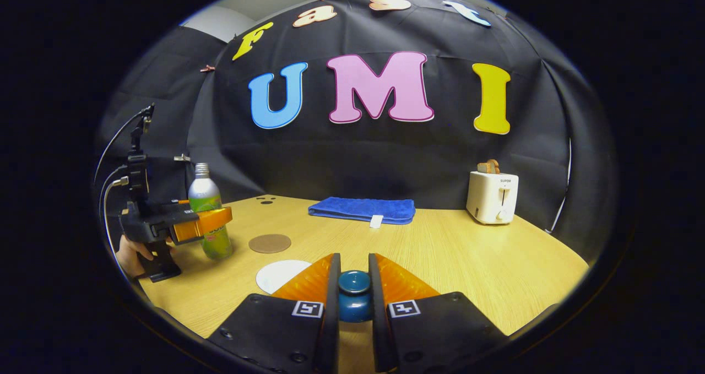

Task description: Open the teacup lid with one hand, grasp the water bottle and pour water into the teacup with the other hand; after pouring, place the water bottle on the coaster and then close the teacup lid.

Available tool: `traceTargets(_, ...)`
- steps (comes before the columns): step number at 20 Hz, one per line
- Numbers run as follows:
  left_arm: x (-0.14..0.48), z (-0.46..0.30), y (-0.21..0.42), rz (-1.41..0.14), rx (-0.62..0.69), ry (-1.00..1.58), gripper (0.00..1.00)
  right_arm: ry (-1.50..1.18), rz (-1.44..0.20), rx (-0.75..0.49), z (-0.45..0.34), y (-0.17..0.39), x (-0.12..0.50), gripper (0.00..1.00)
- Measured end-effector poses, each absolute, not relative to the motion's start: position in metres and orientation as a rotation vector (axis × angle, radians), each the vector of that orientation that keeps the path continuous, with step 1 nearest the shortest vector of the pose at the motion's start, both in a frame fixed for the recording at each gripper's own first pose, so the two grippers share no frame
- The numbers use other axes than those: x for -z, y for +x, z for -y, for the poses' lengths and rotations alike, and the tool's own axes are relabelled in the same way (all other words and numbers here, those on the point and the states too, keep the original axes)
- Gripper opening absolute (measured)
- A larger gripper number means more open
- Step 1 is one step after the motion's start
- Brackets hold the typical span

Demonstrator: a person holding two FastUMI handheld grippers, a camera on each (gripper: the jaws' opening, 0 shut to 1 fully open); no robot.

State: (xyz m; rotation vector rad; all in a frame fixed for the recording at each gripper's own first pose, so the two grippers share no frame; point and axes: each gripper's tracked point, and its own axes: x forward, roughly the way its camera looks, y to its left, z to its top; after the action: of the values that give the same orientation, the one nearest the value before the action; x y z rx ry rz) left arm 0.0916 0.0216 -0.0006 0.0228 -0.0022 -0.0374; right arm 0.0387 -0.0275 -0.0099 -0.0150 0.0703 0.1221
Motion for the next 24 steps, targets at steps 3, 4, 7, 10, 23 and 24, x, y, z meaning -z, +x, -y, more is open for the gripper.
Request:
traceTargets(3,0.001,-0.025,0.092,0.003,0.022,0.020,0.85,0.012,-0.032,-0.114,0.033,0.040,0.004,0.28)
traceTargets(4,0.001,-0.025,0.092,0.002,0.022,0.020,0.84,0.006,-0.016,-0.103,0.037,0.040,0.001,0.28)
traceTargets(7,0.001,-0.026,0.091,-0.002,0.012,0.025,0.82,0.000,-0.006,-0.088,0.043,0.041,0.000,0.28)
traceTargets(10,0.001,-0.019,0.089,-0.005,0.032,0.048,0.80,-0.001,-0.007,-0.076,0.049,0.042,-0.001,0.28)
traceTargets(23,0.002,0.041,0.093,-0.003,0.178,0.975,0.79,0.000,-0.007,-0.022,0.079,0.052,-0.001,0.28)
traceTargets(24,0.002,0.045,0.094,-0.005,0.194,1.041,0.79,-0.001,-0.006,-0.022,0.079,0.053,-0.001,0.28)
